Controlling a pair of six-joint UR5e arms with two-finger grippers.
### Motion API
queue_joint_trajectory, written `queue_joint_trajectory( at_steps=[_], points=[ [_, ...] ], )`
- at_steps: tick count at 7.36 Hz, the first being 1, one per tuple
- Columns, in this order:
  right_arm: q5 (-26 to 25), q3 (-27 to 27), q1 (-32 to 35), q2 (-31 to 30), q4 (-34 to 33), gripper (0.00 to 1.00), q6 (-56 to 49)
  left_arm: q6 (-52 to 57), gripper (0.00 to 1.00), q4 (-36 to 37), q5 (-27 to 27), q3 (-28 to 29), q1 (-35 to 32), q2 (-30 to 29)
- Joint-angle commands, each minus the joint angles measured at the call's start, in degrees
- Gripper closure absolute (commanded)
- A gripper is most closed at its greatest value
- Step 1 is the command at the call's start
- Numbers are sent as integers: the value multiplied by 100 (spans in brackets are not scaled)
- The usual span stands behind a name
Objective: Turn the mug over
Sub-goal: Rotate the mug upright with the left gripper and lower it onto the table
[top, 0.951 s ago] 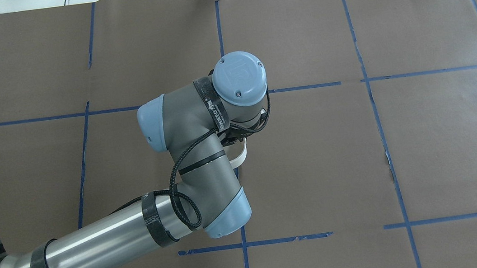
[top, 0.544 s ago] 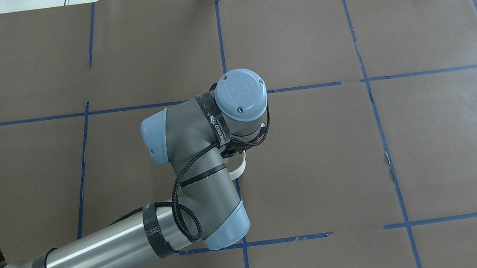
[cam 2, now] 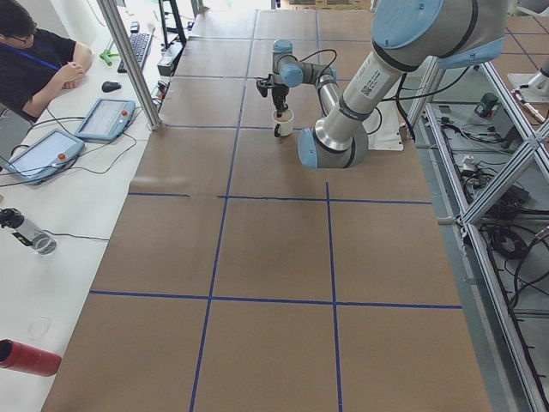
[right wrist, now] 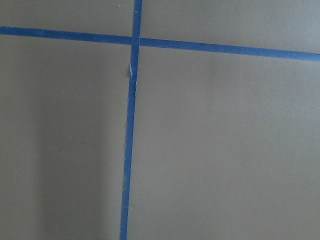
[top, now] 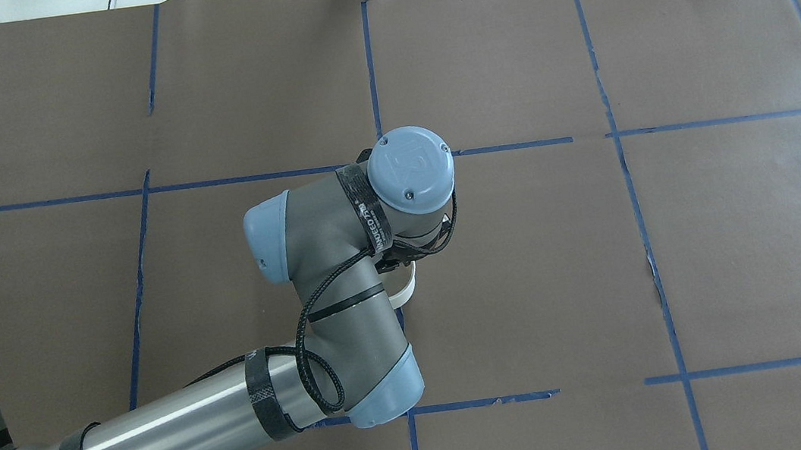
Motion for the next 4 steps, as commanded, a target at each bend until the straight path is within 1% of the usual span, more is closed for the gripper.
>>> queue_joint_trajectory(
  at_steps=[1, 4],
  points=[
    [0, 0, 0, -6, 0, 0, 0, 0, 100, -1, 1, 6, 36, -25],
    [0, 0, 0, 3, 0, 0, 0, 0, 100, -1, 1, 14, 106, -16]
  ],
)
